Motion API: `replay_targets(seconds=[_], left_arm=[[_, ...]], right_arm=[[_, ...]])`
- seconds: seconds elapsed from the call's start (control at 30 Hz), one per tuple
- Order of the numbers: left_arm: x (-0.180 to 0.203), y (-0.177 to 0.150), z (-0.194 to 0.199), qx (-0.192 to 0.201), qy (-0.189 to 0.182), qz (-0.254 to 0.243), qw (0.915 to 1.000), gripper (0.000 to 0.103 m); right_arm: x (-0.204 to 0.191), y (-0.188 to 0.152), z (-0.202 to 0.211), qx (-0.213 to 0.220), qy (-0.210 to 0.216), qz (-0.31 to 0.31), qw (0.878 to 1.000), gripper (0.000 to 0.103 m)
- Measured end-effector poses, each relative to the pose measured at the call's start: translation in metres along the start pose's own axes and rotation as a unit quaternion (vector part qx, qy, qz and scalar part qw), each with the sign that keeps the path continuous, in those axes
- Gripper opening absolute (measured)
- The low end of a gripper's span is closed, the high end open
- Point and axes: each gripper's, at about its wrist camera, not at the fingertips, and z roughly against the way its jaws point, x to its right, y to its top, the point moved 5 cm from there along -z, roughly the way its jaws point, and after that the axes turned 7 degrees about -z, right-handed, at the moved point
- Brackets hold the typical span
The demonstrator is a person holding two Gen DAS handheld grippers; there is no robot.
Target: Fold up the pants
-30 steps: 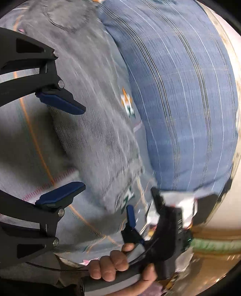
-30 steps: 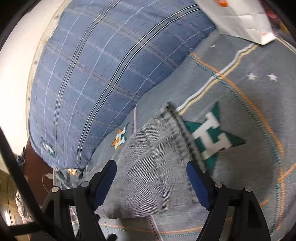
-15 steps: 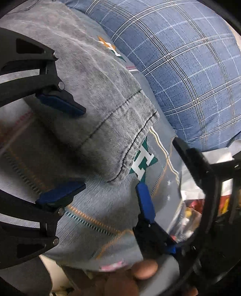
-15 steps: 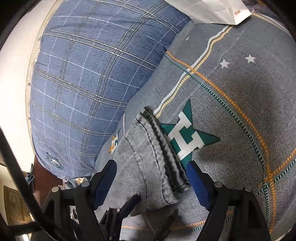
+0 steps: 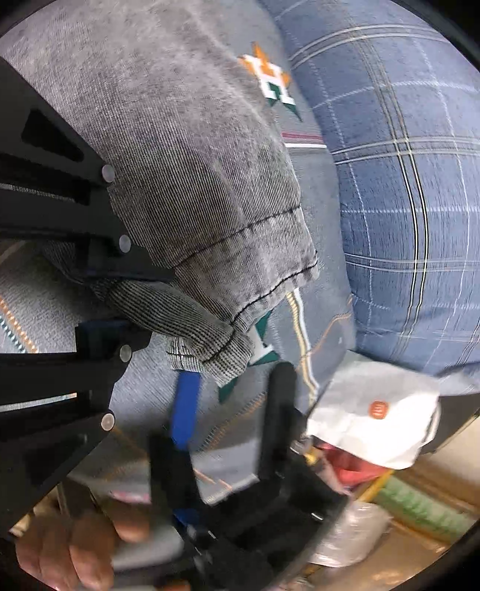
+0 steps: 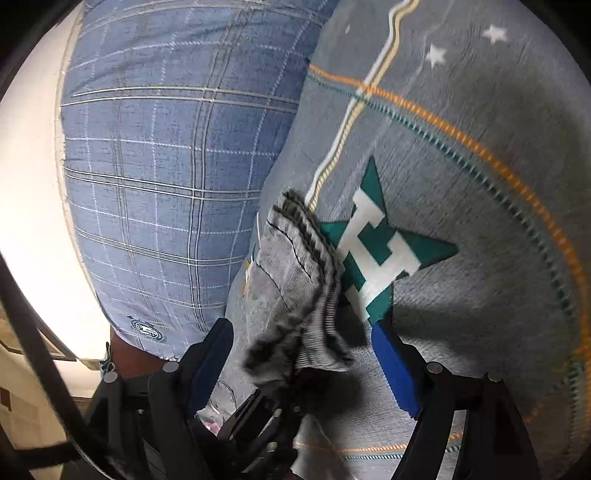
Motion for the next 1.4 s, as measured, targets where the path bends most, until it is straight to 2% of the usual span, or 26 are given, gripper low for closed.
replay_targets(seconds=[0.17, 0.23, 0.3, 0.4, 0.47, 0.53, 0.6, 0.63, 0.67, 0.73, 0.8, 0.83, 0.9, 0.97, 1.07, 1.2, 1.4], left_arm=[[0.005, -0.002, 0.005, 0.008, -0.003, 0.003, 1.0000, 0.016], [0.007, -0.002, 0.005, 0.010, 0.003, -0.005, 0.9999, 0.017], [0.008, -0.003, 0.008, 0.009, -0.005, -0.011, 0.9999, 0.018], [0.005, -0.010, 0.025, 0.012, -0.029, -0.008, 0.9995, 0.032], [0.004, -0.017, 0.041, 0.031, -0.033, -0.023, 0.9987, 0.054], [0.000, -0.026, 0.057, 0.045, -0.026, -0.030, 0.9982, 0.060], [-0.013, -0.031, 0.067, 0.049, -0.036, -0.008, 0.9981, 0.060], [-0.023, -0.032, 0.070, 0.048, -0.041, 0.014, 0.9979, 0.060], [-0.035, -0.032, 0.069, 0.043, -0.042, 0.041, 0.9973, 0.060], [-0.059, -0.033, 0.066, 0.032, -0.050, 0.101, 0.9931, 0.062], [-0.078, -0.036, 0.064, 0.025, -0.092, 0.172, 0.9805, 0.063], [-0.087, -0.036, 0.064, 0.024, -0.118, 0.208, 0.9706, 0.064], [-0.101, -0.035, 0.065, 0.023, -0.146, 0.273, 0.9507, 0.067], [-0.106, -0.028, 0.064, 0.017, -0.150, 0.281, 0.9479, 0.069], [-0.106, -0.014, 0.065, 0.010, -0.140, 0.271, 0.9523, 0.069], [-0.107, 0.006, 0.057, -0.014, -0.168, 0.279, 0.9456, 0.072], [-0.102, 0.037, 0.051, -0.026, -0.168, 0.257, 0.9514, 0.073]], right_arm=[[-0.005, -0.004, -0.014, -0.024, 0.027, -0.006, 0.999, 0.080], [-0.009, -0.006, -0.020, -0.030, 0.032, 0.000, 0.999, 0.076], [-0.010, -0.007, -0.021, -0.022, 0.007, 0.014, 1.000, 0.051], [-0.010, -0.007, -0.022, -0.021, 0.000, 0.018, 1.000, 0.048], [-0.008, -0.007, -0.025, -0.026, -0.007, 0.016, 1.000, 0.048], [-0.007, -0.009, -0.027, -0.033, -0.004, 0.016, 0.999, 0.048], [-0.010, -0.009, -0.027, -0.023, -0.018, 0.028, 0.999, 0.046], [-0.012, -0.009, -0.024, -0.015, -0.023, 0.033, 0.999, 0.040], [-0.015, -0.009, -0.020, -0.004, -0.026, 0.039, 0.999, 0.026], [-0.024, -0.011, -0.014, 0.008, -0.023, 0.060, 0.998, 0.019], [-0.036, -0.017, -0.014, 0.015, -0.024, 0.084, 0.996, 0.017], [-0.040, -0.021, -0.015, 0.015, -0.027, 0.096, 0.995, 0.016], [-0.049, -0.028, -0.021, 0.011, -0.039, 0.123, 0.992, 0.015], [-0.055, -0.034, -0.025, 0.013, -0.050, 0.143, 0.988, 0.015], [-0.065, -0.043, -0.028, 0.005, -0.051, 0.174, 0.983, 0.014], [-0.083, -0.069, -0.037, -0.017, -0.061, 0.239, 0.969, 0.014], [-0.090, -0.090, -0.064, -0.052, -0.087, 0.287, 0.953, 0.013]])
